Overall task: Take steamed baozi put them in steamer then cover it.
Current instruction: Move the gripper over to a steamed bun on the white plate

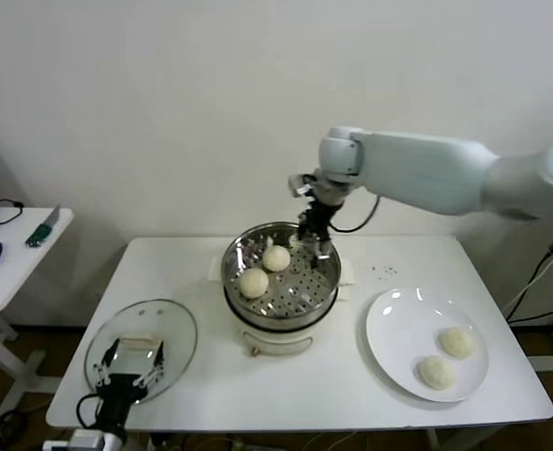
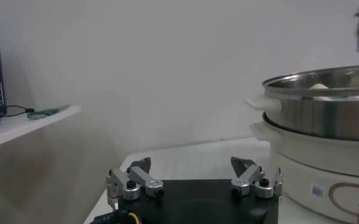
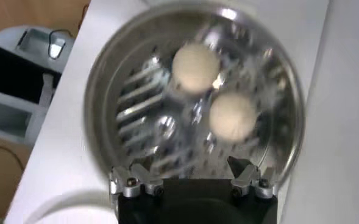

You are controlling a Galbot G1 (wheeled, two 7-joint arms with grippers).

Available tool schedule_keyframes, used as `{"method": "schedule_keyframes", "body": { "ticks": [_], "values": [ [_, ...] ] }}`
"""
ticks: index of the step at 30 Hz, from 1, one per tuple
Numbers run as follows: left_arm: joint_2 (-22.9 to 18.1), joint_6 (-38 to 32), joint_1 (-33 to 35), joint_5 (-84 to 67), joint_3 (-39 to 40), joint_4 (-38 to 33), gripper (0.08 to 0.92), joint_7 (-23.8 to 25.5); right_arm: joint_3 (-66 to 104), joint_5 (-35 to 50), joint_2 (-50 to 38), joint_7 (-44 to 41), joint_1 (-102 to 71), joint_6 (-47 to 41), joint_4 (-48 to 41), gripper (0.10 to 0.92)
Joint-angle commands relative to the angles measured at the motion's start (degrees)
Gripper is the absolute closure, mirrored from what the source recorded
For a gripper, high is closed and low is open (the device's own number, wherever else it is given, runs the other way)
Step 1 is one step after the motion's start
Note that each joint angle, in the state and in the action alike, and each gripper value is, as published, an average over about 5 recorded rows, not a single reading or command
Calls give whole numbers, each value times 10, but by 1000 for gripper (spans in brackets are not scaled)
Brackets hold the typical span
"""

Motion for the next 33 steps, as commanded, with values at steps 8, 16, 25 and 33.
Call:
{"method": "schedule_keyframes", "body": {
  "ticks": [8, 16, 25, 33],
  "values": [
    [-7, 27, -15, 1, -1, -13, 177, -31, -15, -174, -347, 9, -48, -1, 230, 203],
    [-10, 31, -14, 7, -4, -13, 177, -33, 61, -251, -408, 14, -195, 1, 243, 203],
    [-13, 31, -12, 10, -6, -8, 177, -32, 138, -302, -425, 12, -310, 17, 199, 203],
    [-12, 30, -15, 11, -5, -2, 177, -32, 186, -310, -402, 11, -343, 22, 156, 203]
  ]
}}
